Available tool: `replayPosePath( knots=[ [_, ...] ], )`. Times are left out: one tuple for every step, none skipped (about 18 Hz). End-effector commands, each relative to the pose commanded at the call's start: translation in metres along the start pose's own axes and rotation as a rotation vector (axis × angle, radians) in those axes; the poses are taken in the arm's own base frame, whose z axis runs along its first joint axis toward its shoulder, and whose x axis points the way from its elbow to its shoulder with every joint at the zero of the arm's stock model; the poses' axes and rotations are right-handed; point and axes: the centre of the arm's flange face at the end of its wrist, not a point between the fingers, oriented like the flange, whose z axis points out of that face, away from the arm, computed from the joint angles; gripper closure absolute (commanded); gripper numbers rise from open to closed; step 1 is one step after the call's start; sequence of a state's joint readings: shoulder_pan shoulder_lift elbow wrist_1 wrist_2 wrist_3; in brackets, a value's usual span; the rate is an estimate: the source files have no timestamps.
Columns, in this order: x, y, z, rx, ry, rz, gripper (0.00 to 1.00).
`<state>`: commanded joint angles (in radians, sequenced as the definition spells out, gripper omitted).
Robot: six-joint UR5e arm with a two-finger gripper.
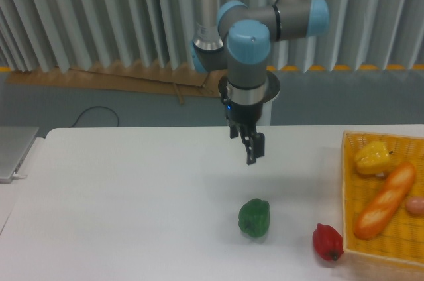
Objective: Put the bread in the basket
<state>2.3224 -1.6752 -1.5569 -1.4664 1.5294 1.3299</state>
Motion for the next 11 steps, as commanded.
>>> replayPosePath(
  knots=[
    [0.004,0.000,0.000,-0.002,0.001,0.005,0.00],
    [0.009,0.002,-0.002,-0.011,0.001,0.017,0.00],
    [0.011,0.005,-0.002,-0.036,0.014,0.044,0.00],
    [0.012,0.007,0.000,-0.063,0.020,0.087,0.00],
    [0.013,0.006,-0.001,-0.088,0.020,0.125,0.00],
    [0.016,0.001,0.001,-0.107,0.016,0.143,0.00],
    [0.017,-0.001,-0.001,-0.110,0.012,0.151,0.00],
    [0.018,-0.002,-0.003,-0.111,0.011,0.157,0.00],
    [0.019,-0.002,-0.002,-0.111,0.009,0.158,0.00],
    [0.019,-0.003,-0.004,-0.113,0.003,0.160,0.00],
    [0.019,-0.002,-0.004,-0.120,0.003,0.160,0.00]
  ],
)
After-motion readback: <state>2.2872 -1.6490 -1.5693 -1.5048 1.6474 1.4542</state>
